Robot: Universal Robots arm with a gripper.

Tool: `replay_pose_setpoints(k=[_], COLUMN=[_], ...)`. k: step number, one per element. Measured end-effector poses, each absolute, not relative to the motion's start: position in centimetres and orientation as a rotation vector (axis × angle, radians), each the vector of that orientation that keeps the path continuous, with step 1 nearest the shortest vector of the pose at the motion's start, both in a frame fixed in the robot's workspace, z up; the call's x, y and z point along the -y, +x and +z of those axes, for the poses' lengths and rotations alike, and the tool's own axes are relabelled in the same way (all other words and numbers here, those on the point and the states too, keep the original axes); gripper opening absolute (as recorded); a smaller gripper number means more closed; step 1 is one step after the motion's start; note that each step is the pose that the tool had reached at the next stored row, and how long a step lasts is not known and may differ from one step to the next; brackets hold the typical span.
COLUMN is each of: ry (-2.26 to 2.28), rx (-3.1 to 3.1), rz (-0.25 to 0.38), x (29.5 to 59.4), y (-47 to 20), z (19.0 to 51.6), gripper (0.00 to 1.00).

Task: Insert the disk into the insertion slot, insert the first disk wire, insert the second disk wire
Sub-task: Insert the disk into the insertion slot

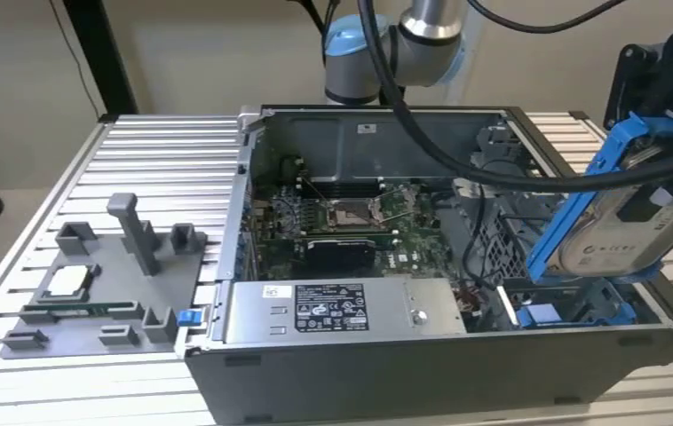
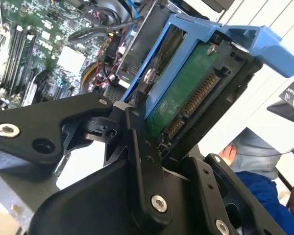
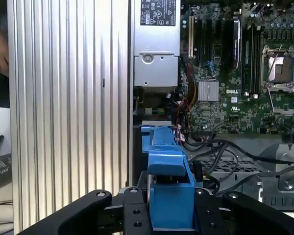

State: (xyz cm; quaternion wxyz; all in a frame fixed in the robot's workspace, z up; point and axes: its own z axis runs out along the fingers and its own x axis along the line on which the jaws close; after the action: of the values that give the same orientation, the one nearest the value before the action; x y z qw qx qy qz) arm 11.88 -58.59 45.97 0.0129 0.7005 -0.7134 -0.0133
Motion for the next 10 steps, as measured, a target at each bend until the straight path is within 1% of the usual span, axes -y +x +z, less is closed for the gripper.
replay_pose_setpoints(k=[10], ry=[2.188], rx=[2.228], rz=[-0.052], x=[58.6], y=[12.1], z=[44.2], gripper=[0.0])
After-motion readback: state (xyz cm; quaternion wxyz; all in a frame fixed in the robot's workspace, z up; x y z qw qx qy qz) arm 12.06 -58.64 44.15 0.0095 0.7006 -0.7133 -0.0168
